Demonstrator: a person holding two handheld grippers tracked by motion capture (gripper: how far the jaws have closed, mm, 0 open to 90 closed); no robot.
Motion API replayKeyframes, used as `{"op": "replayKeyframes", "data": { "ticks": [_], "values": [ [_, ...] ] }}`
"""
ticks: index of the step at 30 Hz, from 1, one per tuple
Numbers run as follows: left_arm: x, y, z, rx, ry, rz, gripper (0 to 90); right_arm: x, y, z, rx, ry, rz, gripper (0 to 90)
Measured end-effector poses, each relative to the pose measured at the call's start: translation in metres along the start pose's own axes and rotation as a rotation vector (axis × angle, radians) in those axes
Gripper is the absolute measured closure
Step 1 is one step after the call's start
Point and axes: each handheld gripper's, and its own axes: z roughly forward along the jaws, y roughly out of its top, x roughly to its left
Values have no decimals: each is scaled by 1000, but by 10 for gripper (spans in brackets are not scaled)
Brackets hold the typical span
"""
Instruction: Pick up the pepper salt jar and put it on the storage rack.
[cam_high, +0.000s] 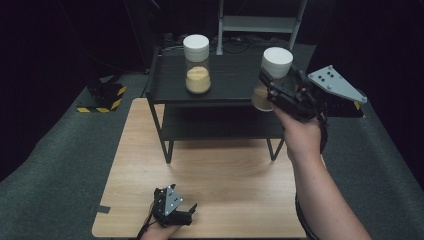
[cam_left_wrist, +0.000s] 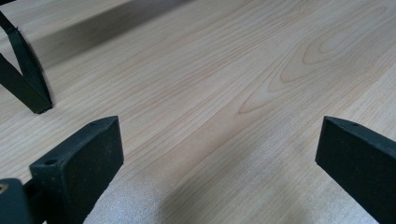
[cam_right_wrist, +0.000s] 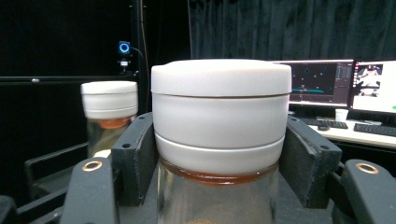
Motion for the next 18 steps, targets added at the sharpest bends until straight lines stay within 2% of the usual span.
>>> {"op": "replayKeyframes", "data": {
  "ticks": [6,11,18],
  "values": [
    [1,0,0,1,-5,2,10,-4,2,18,3,-27,-8,338],
    [2,0,0,2,-10,2,10,-13,3,31,6,-31,5,339],
    [3,1,0,2,-18,7,10,-13,0,48,22,-53,-16,338]
  ]
}}
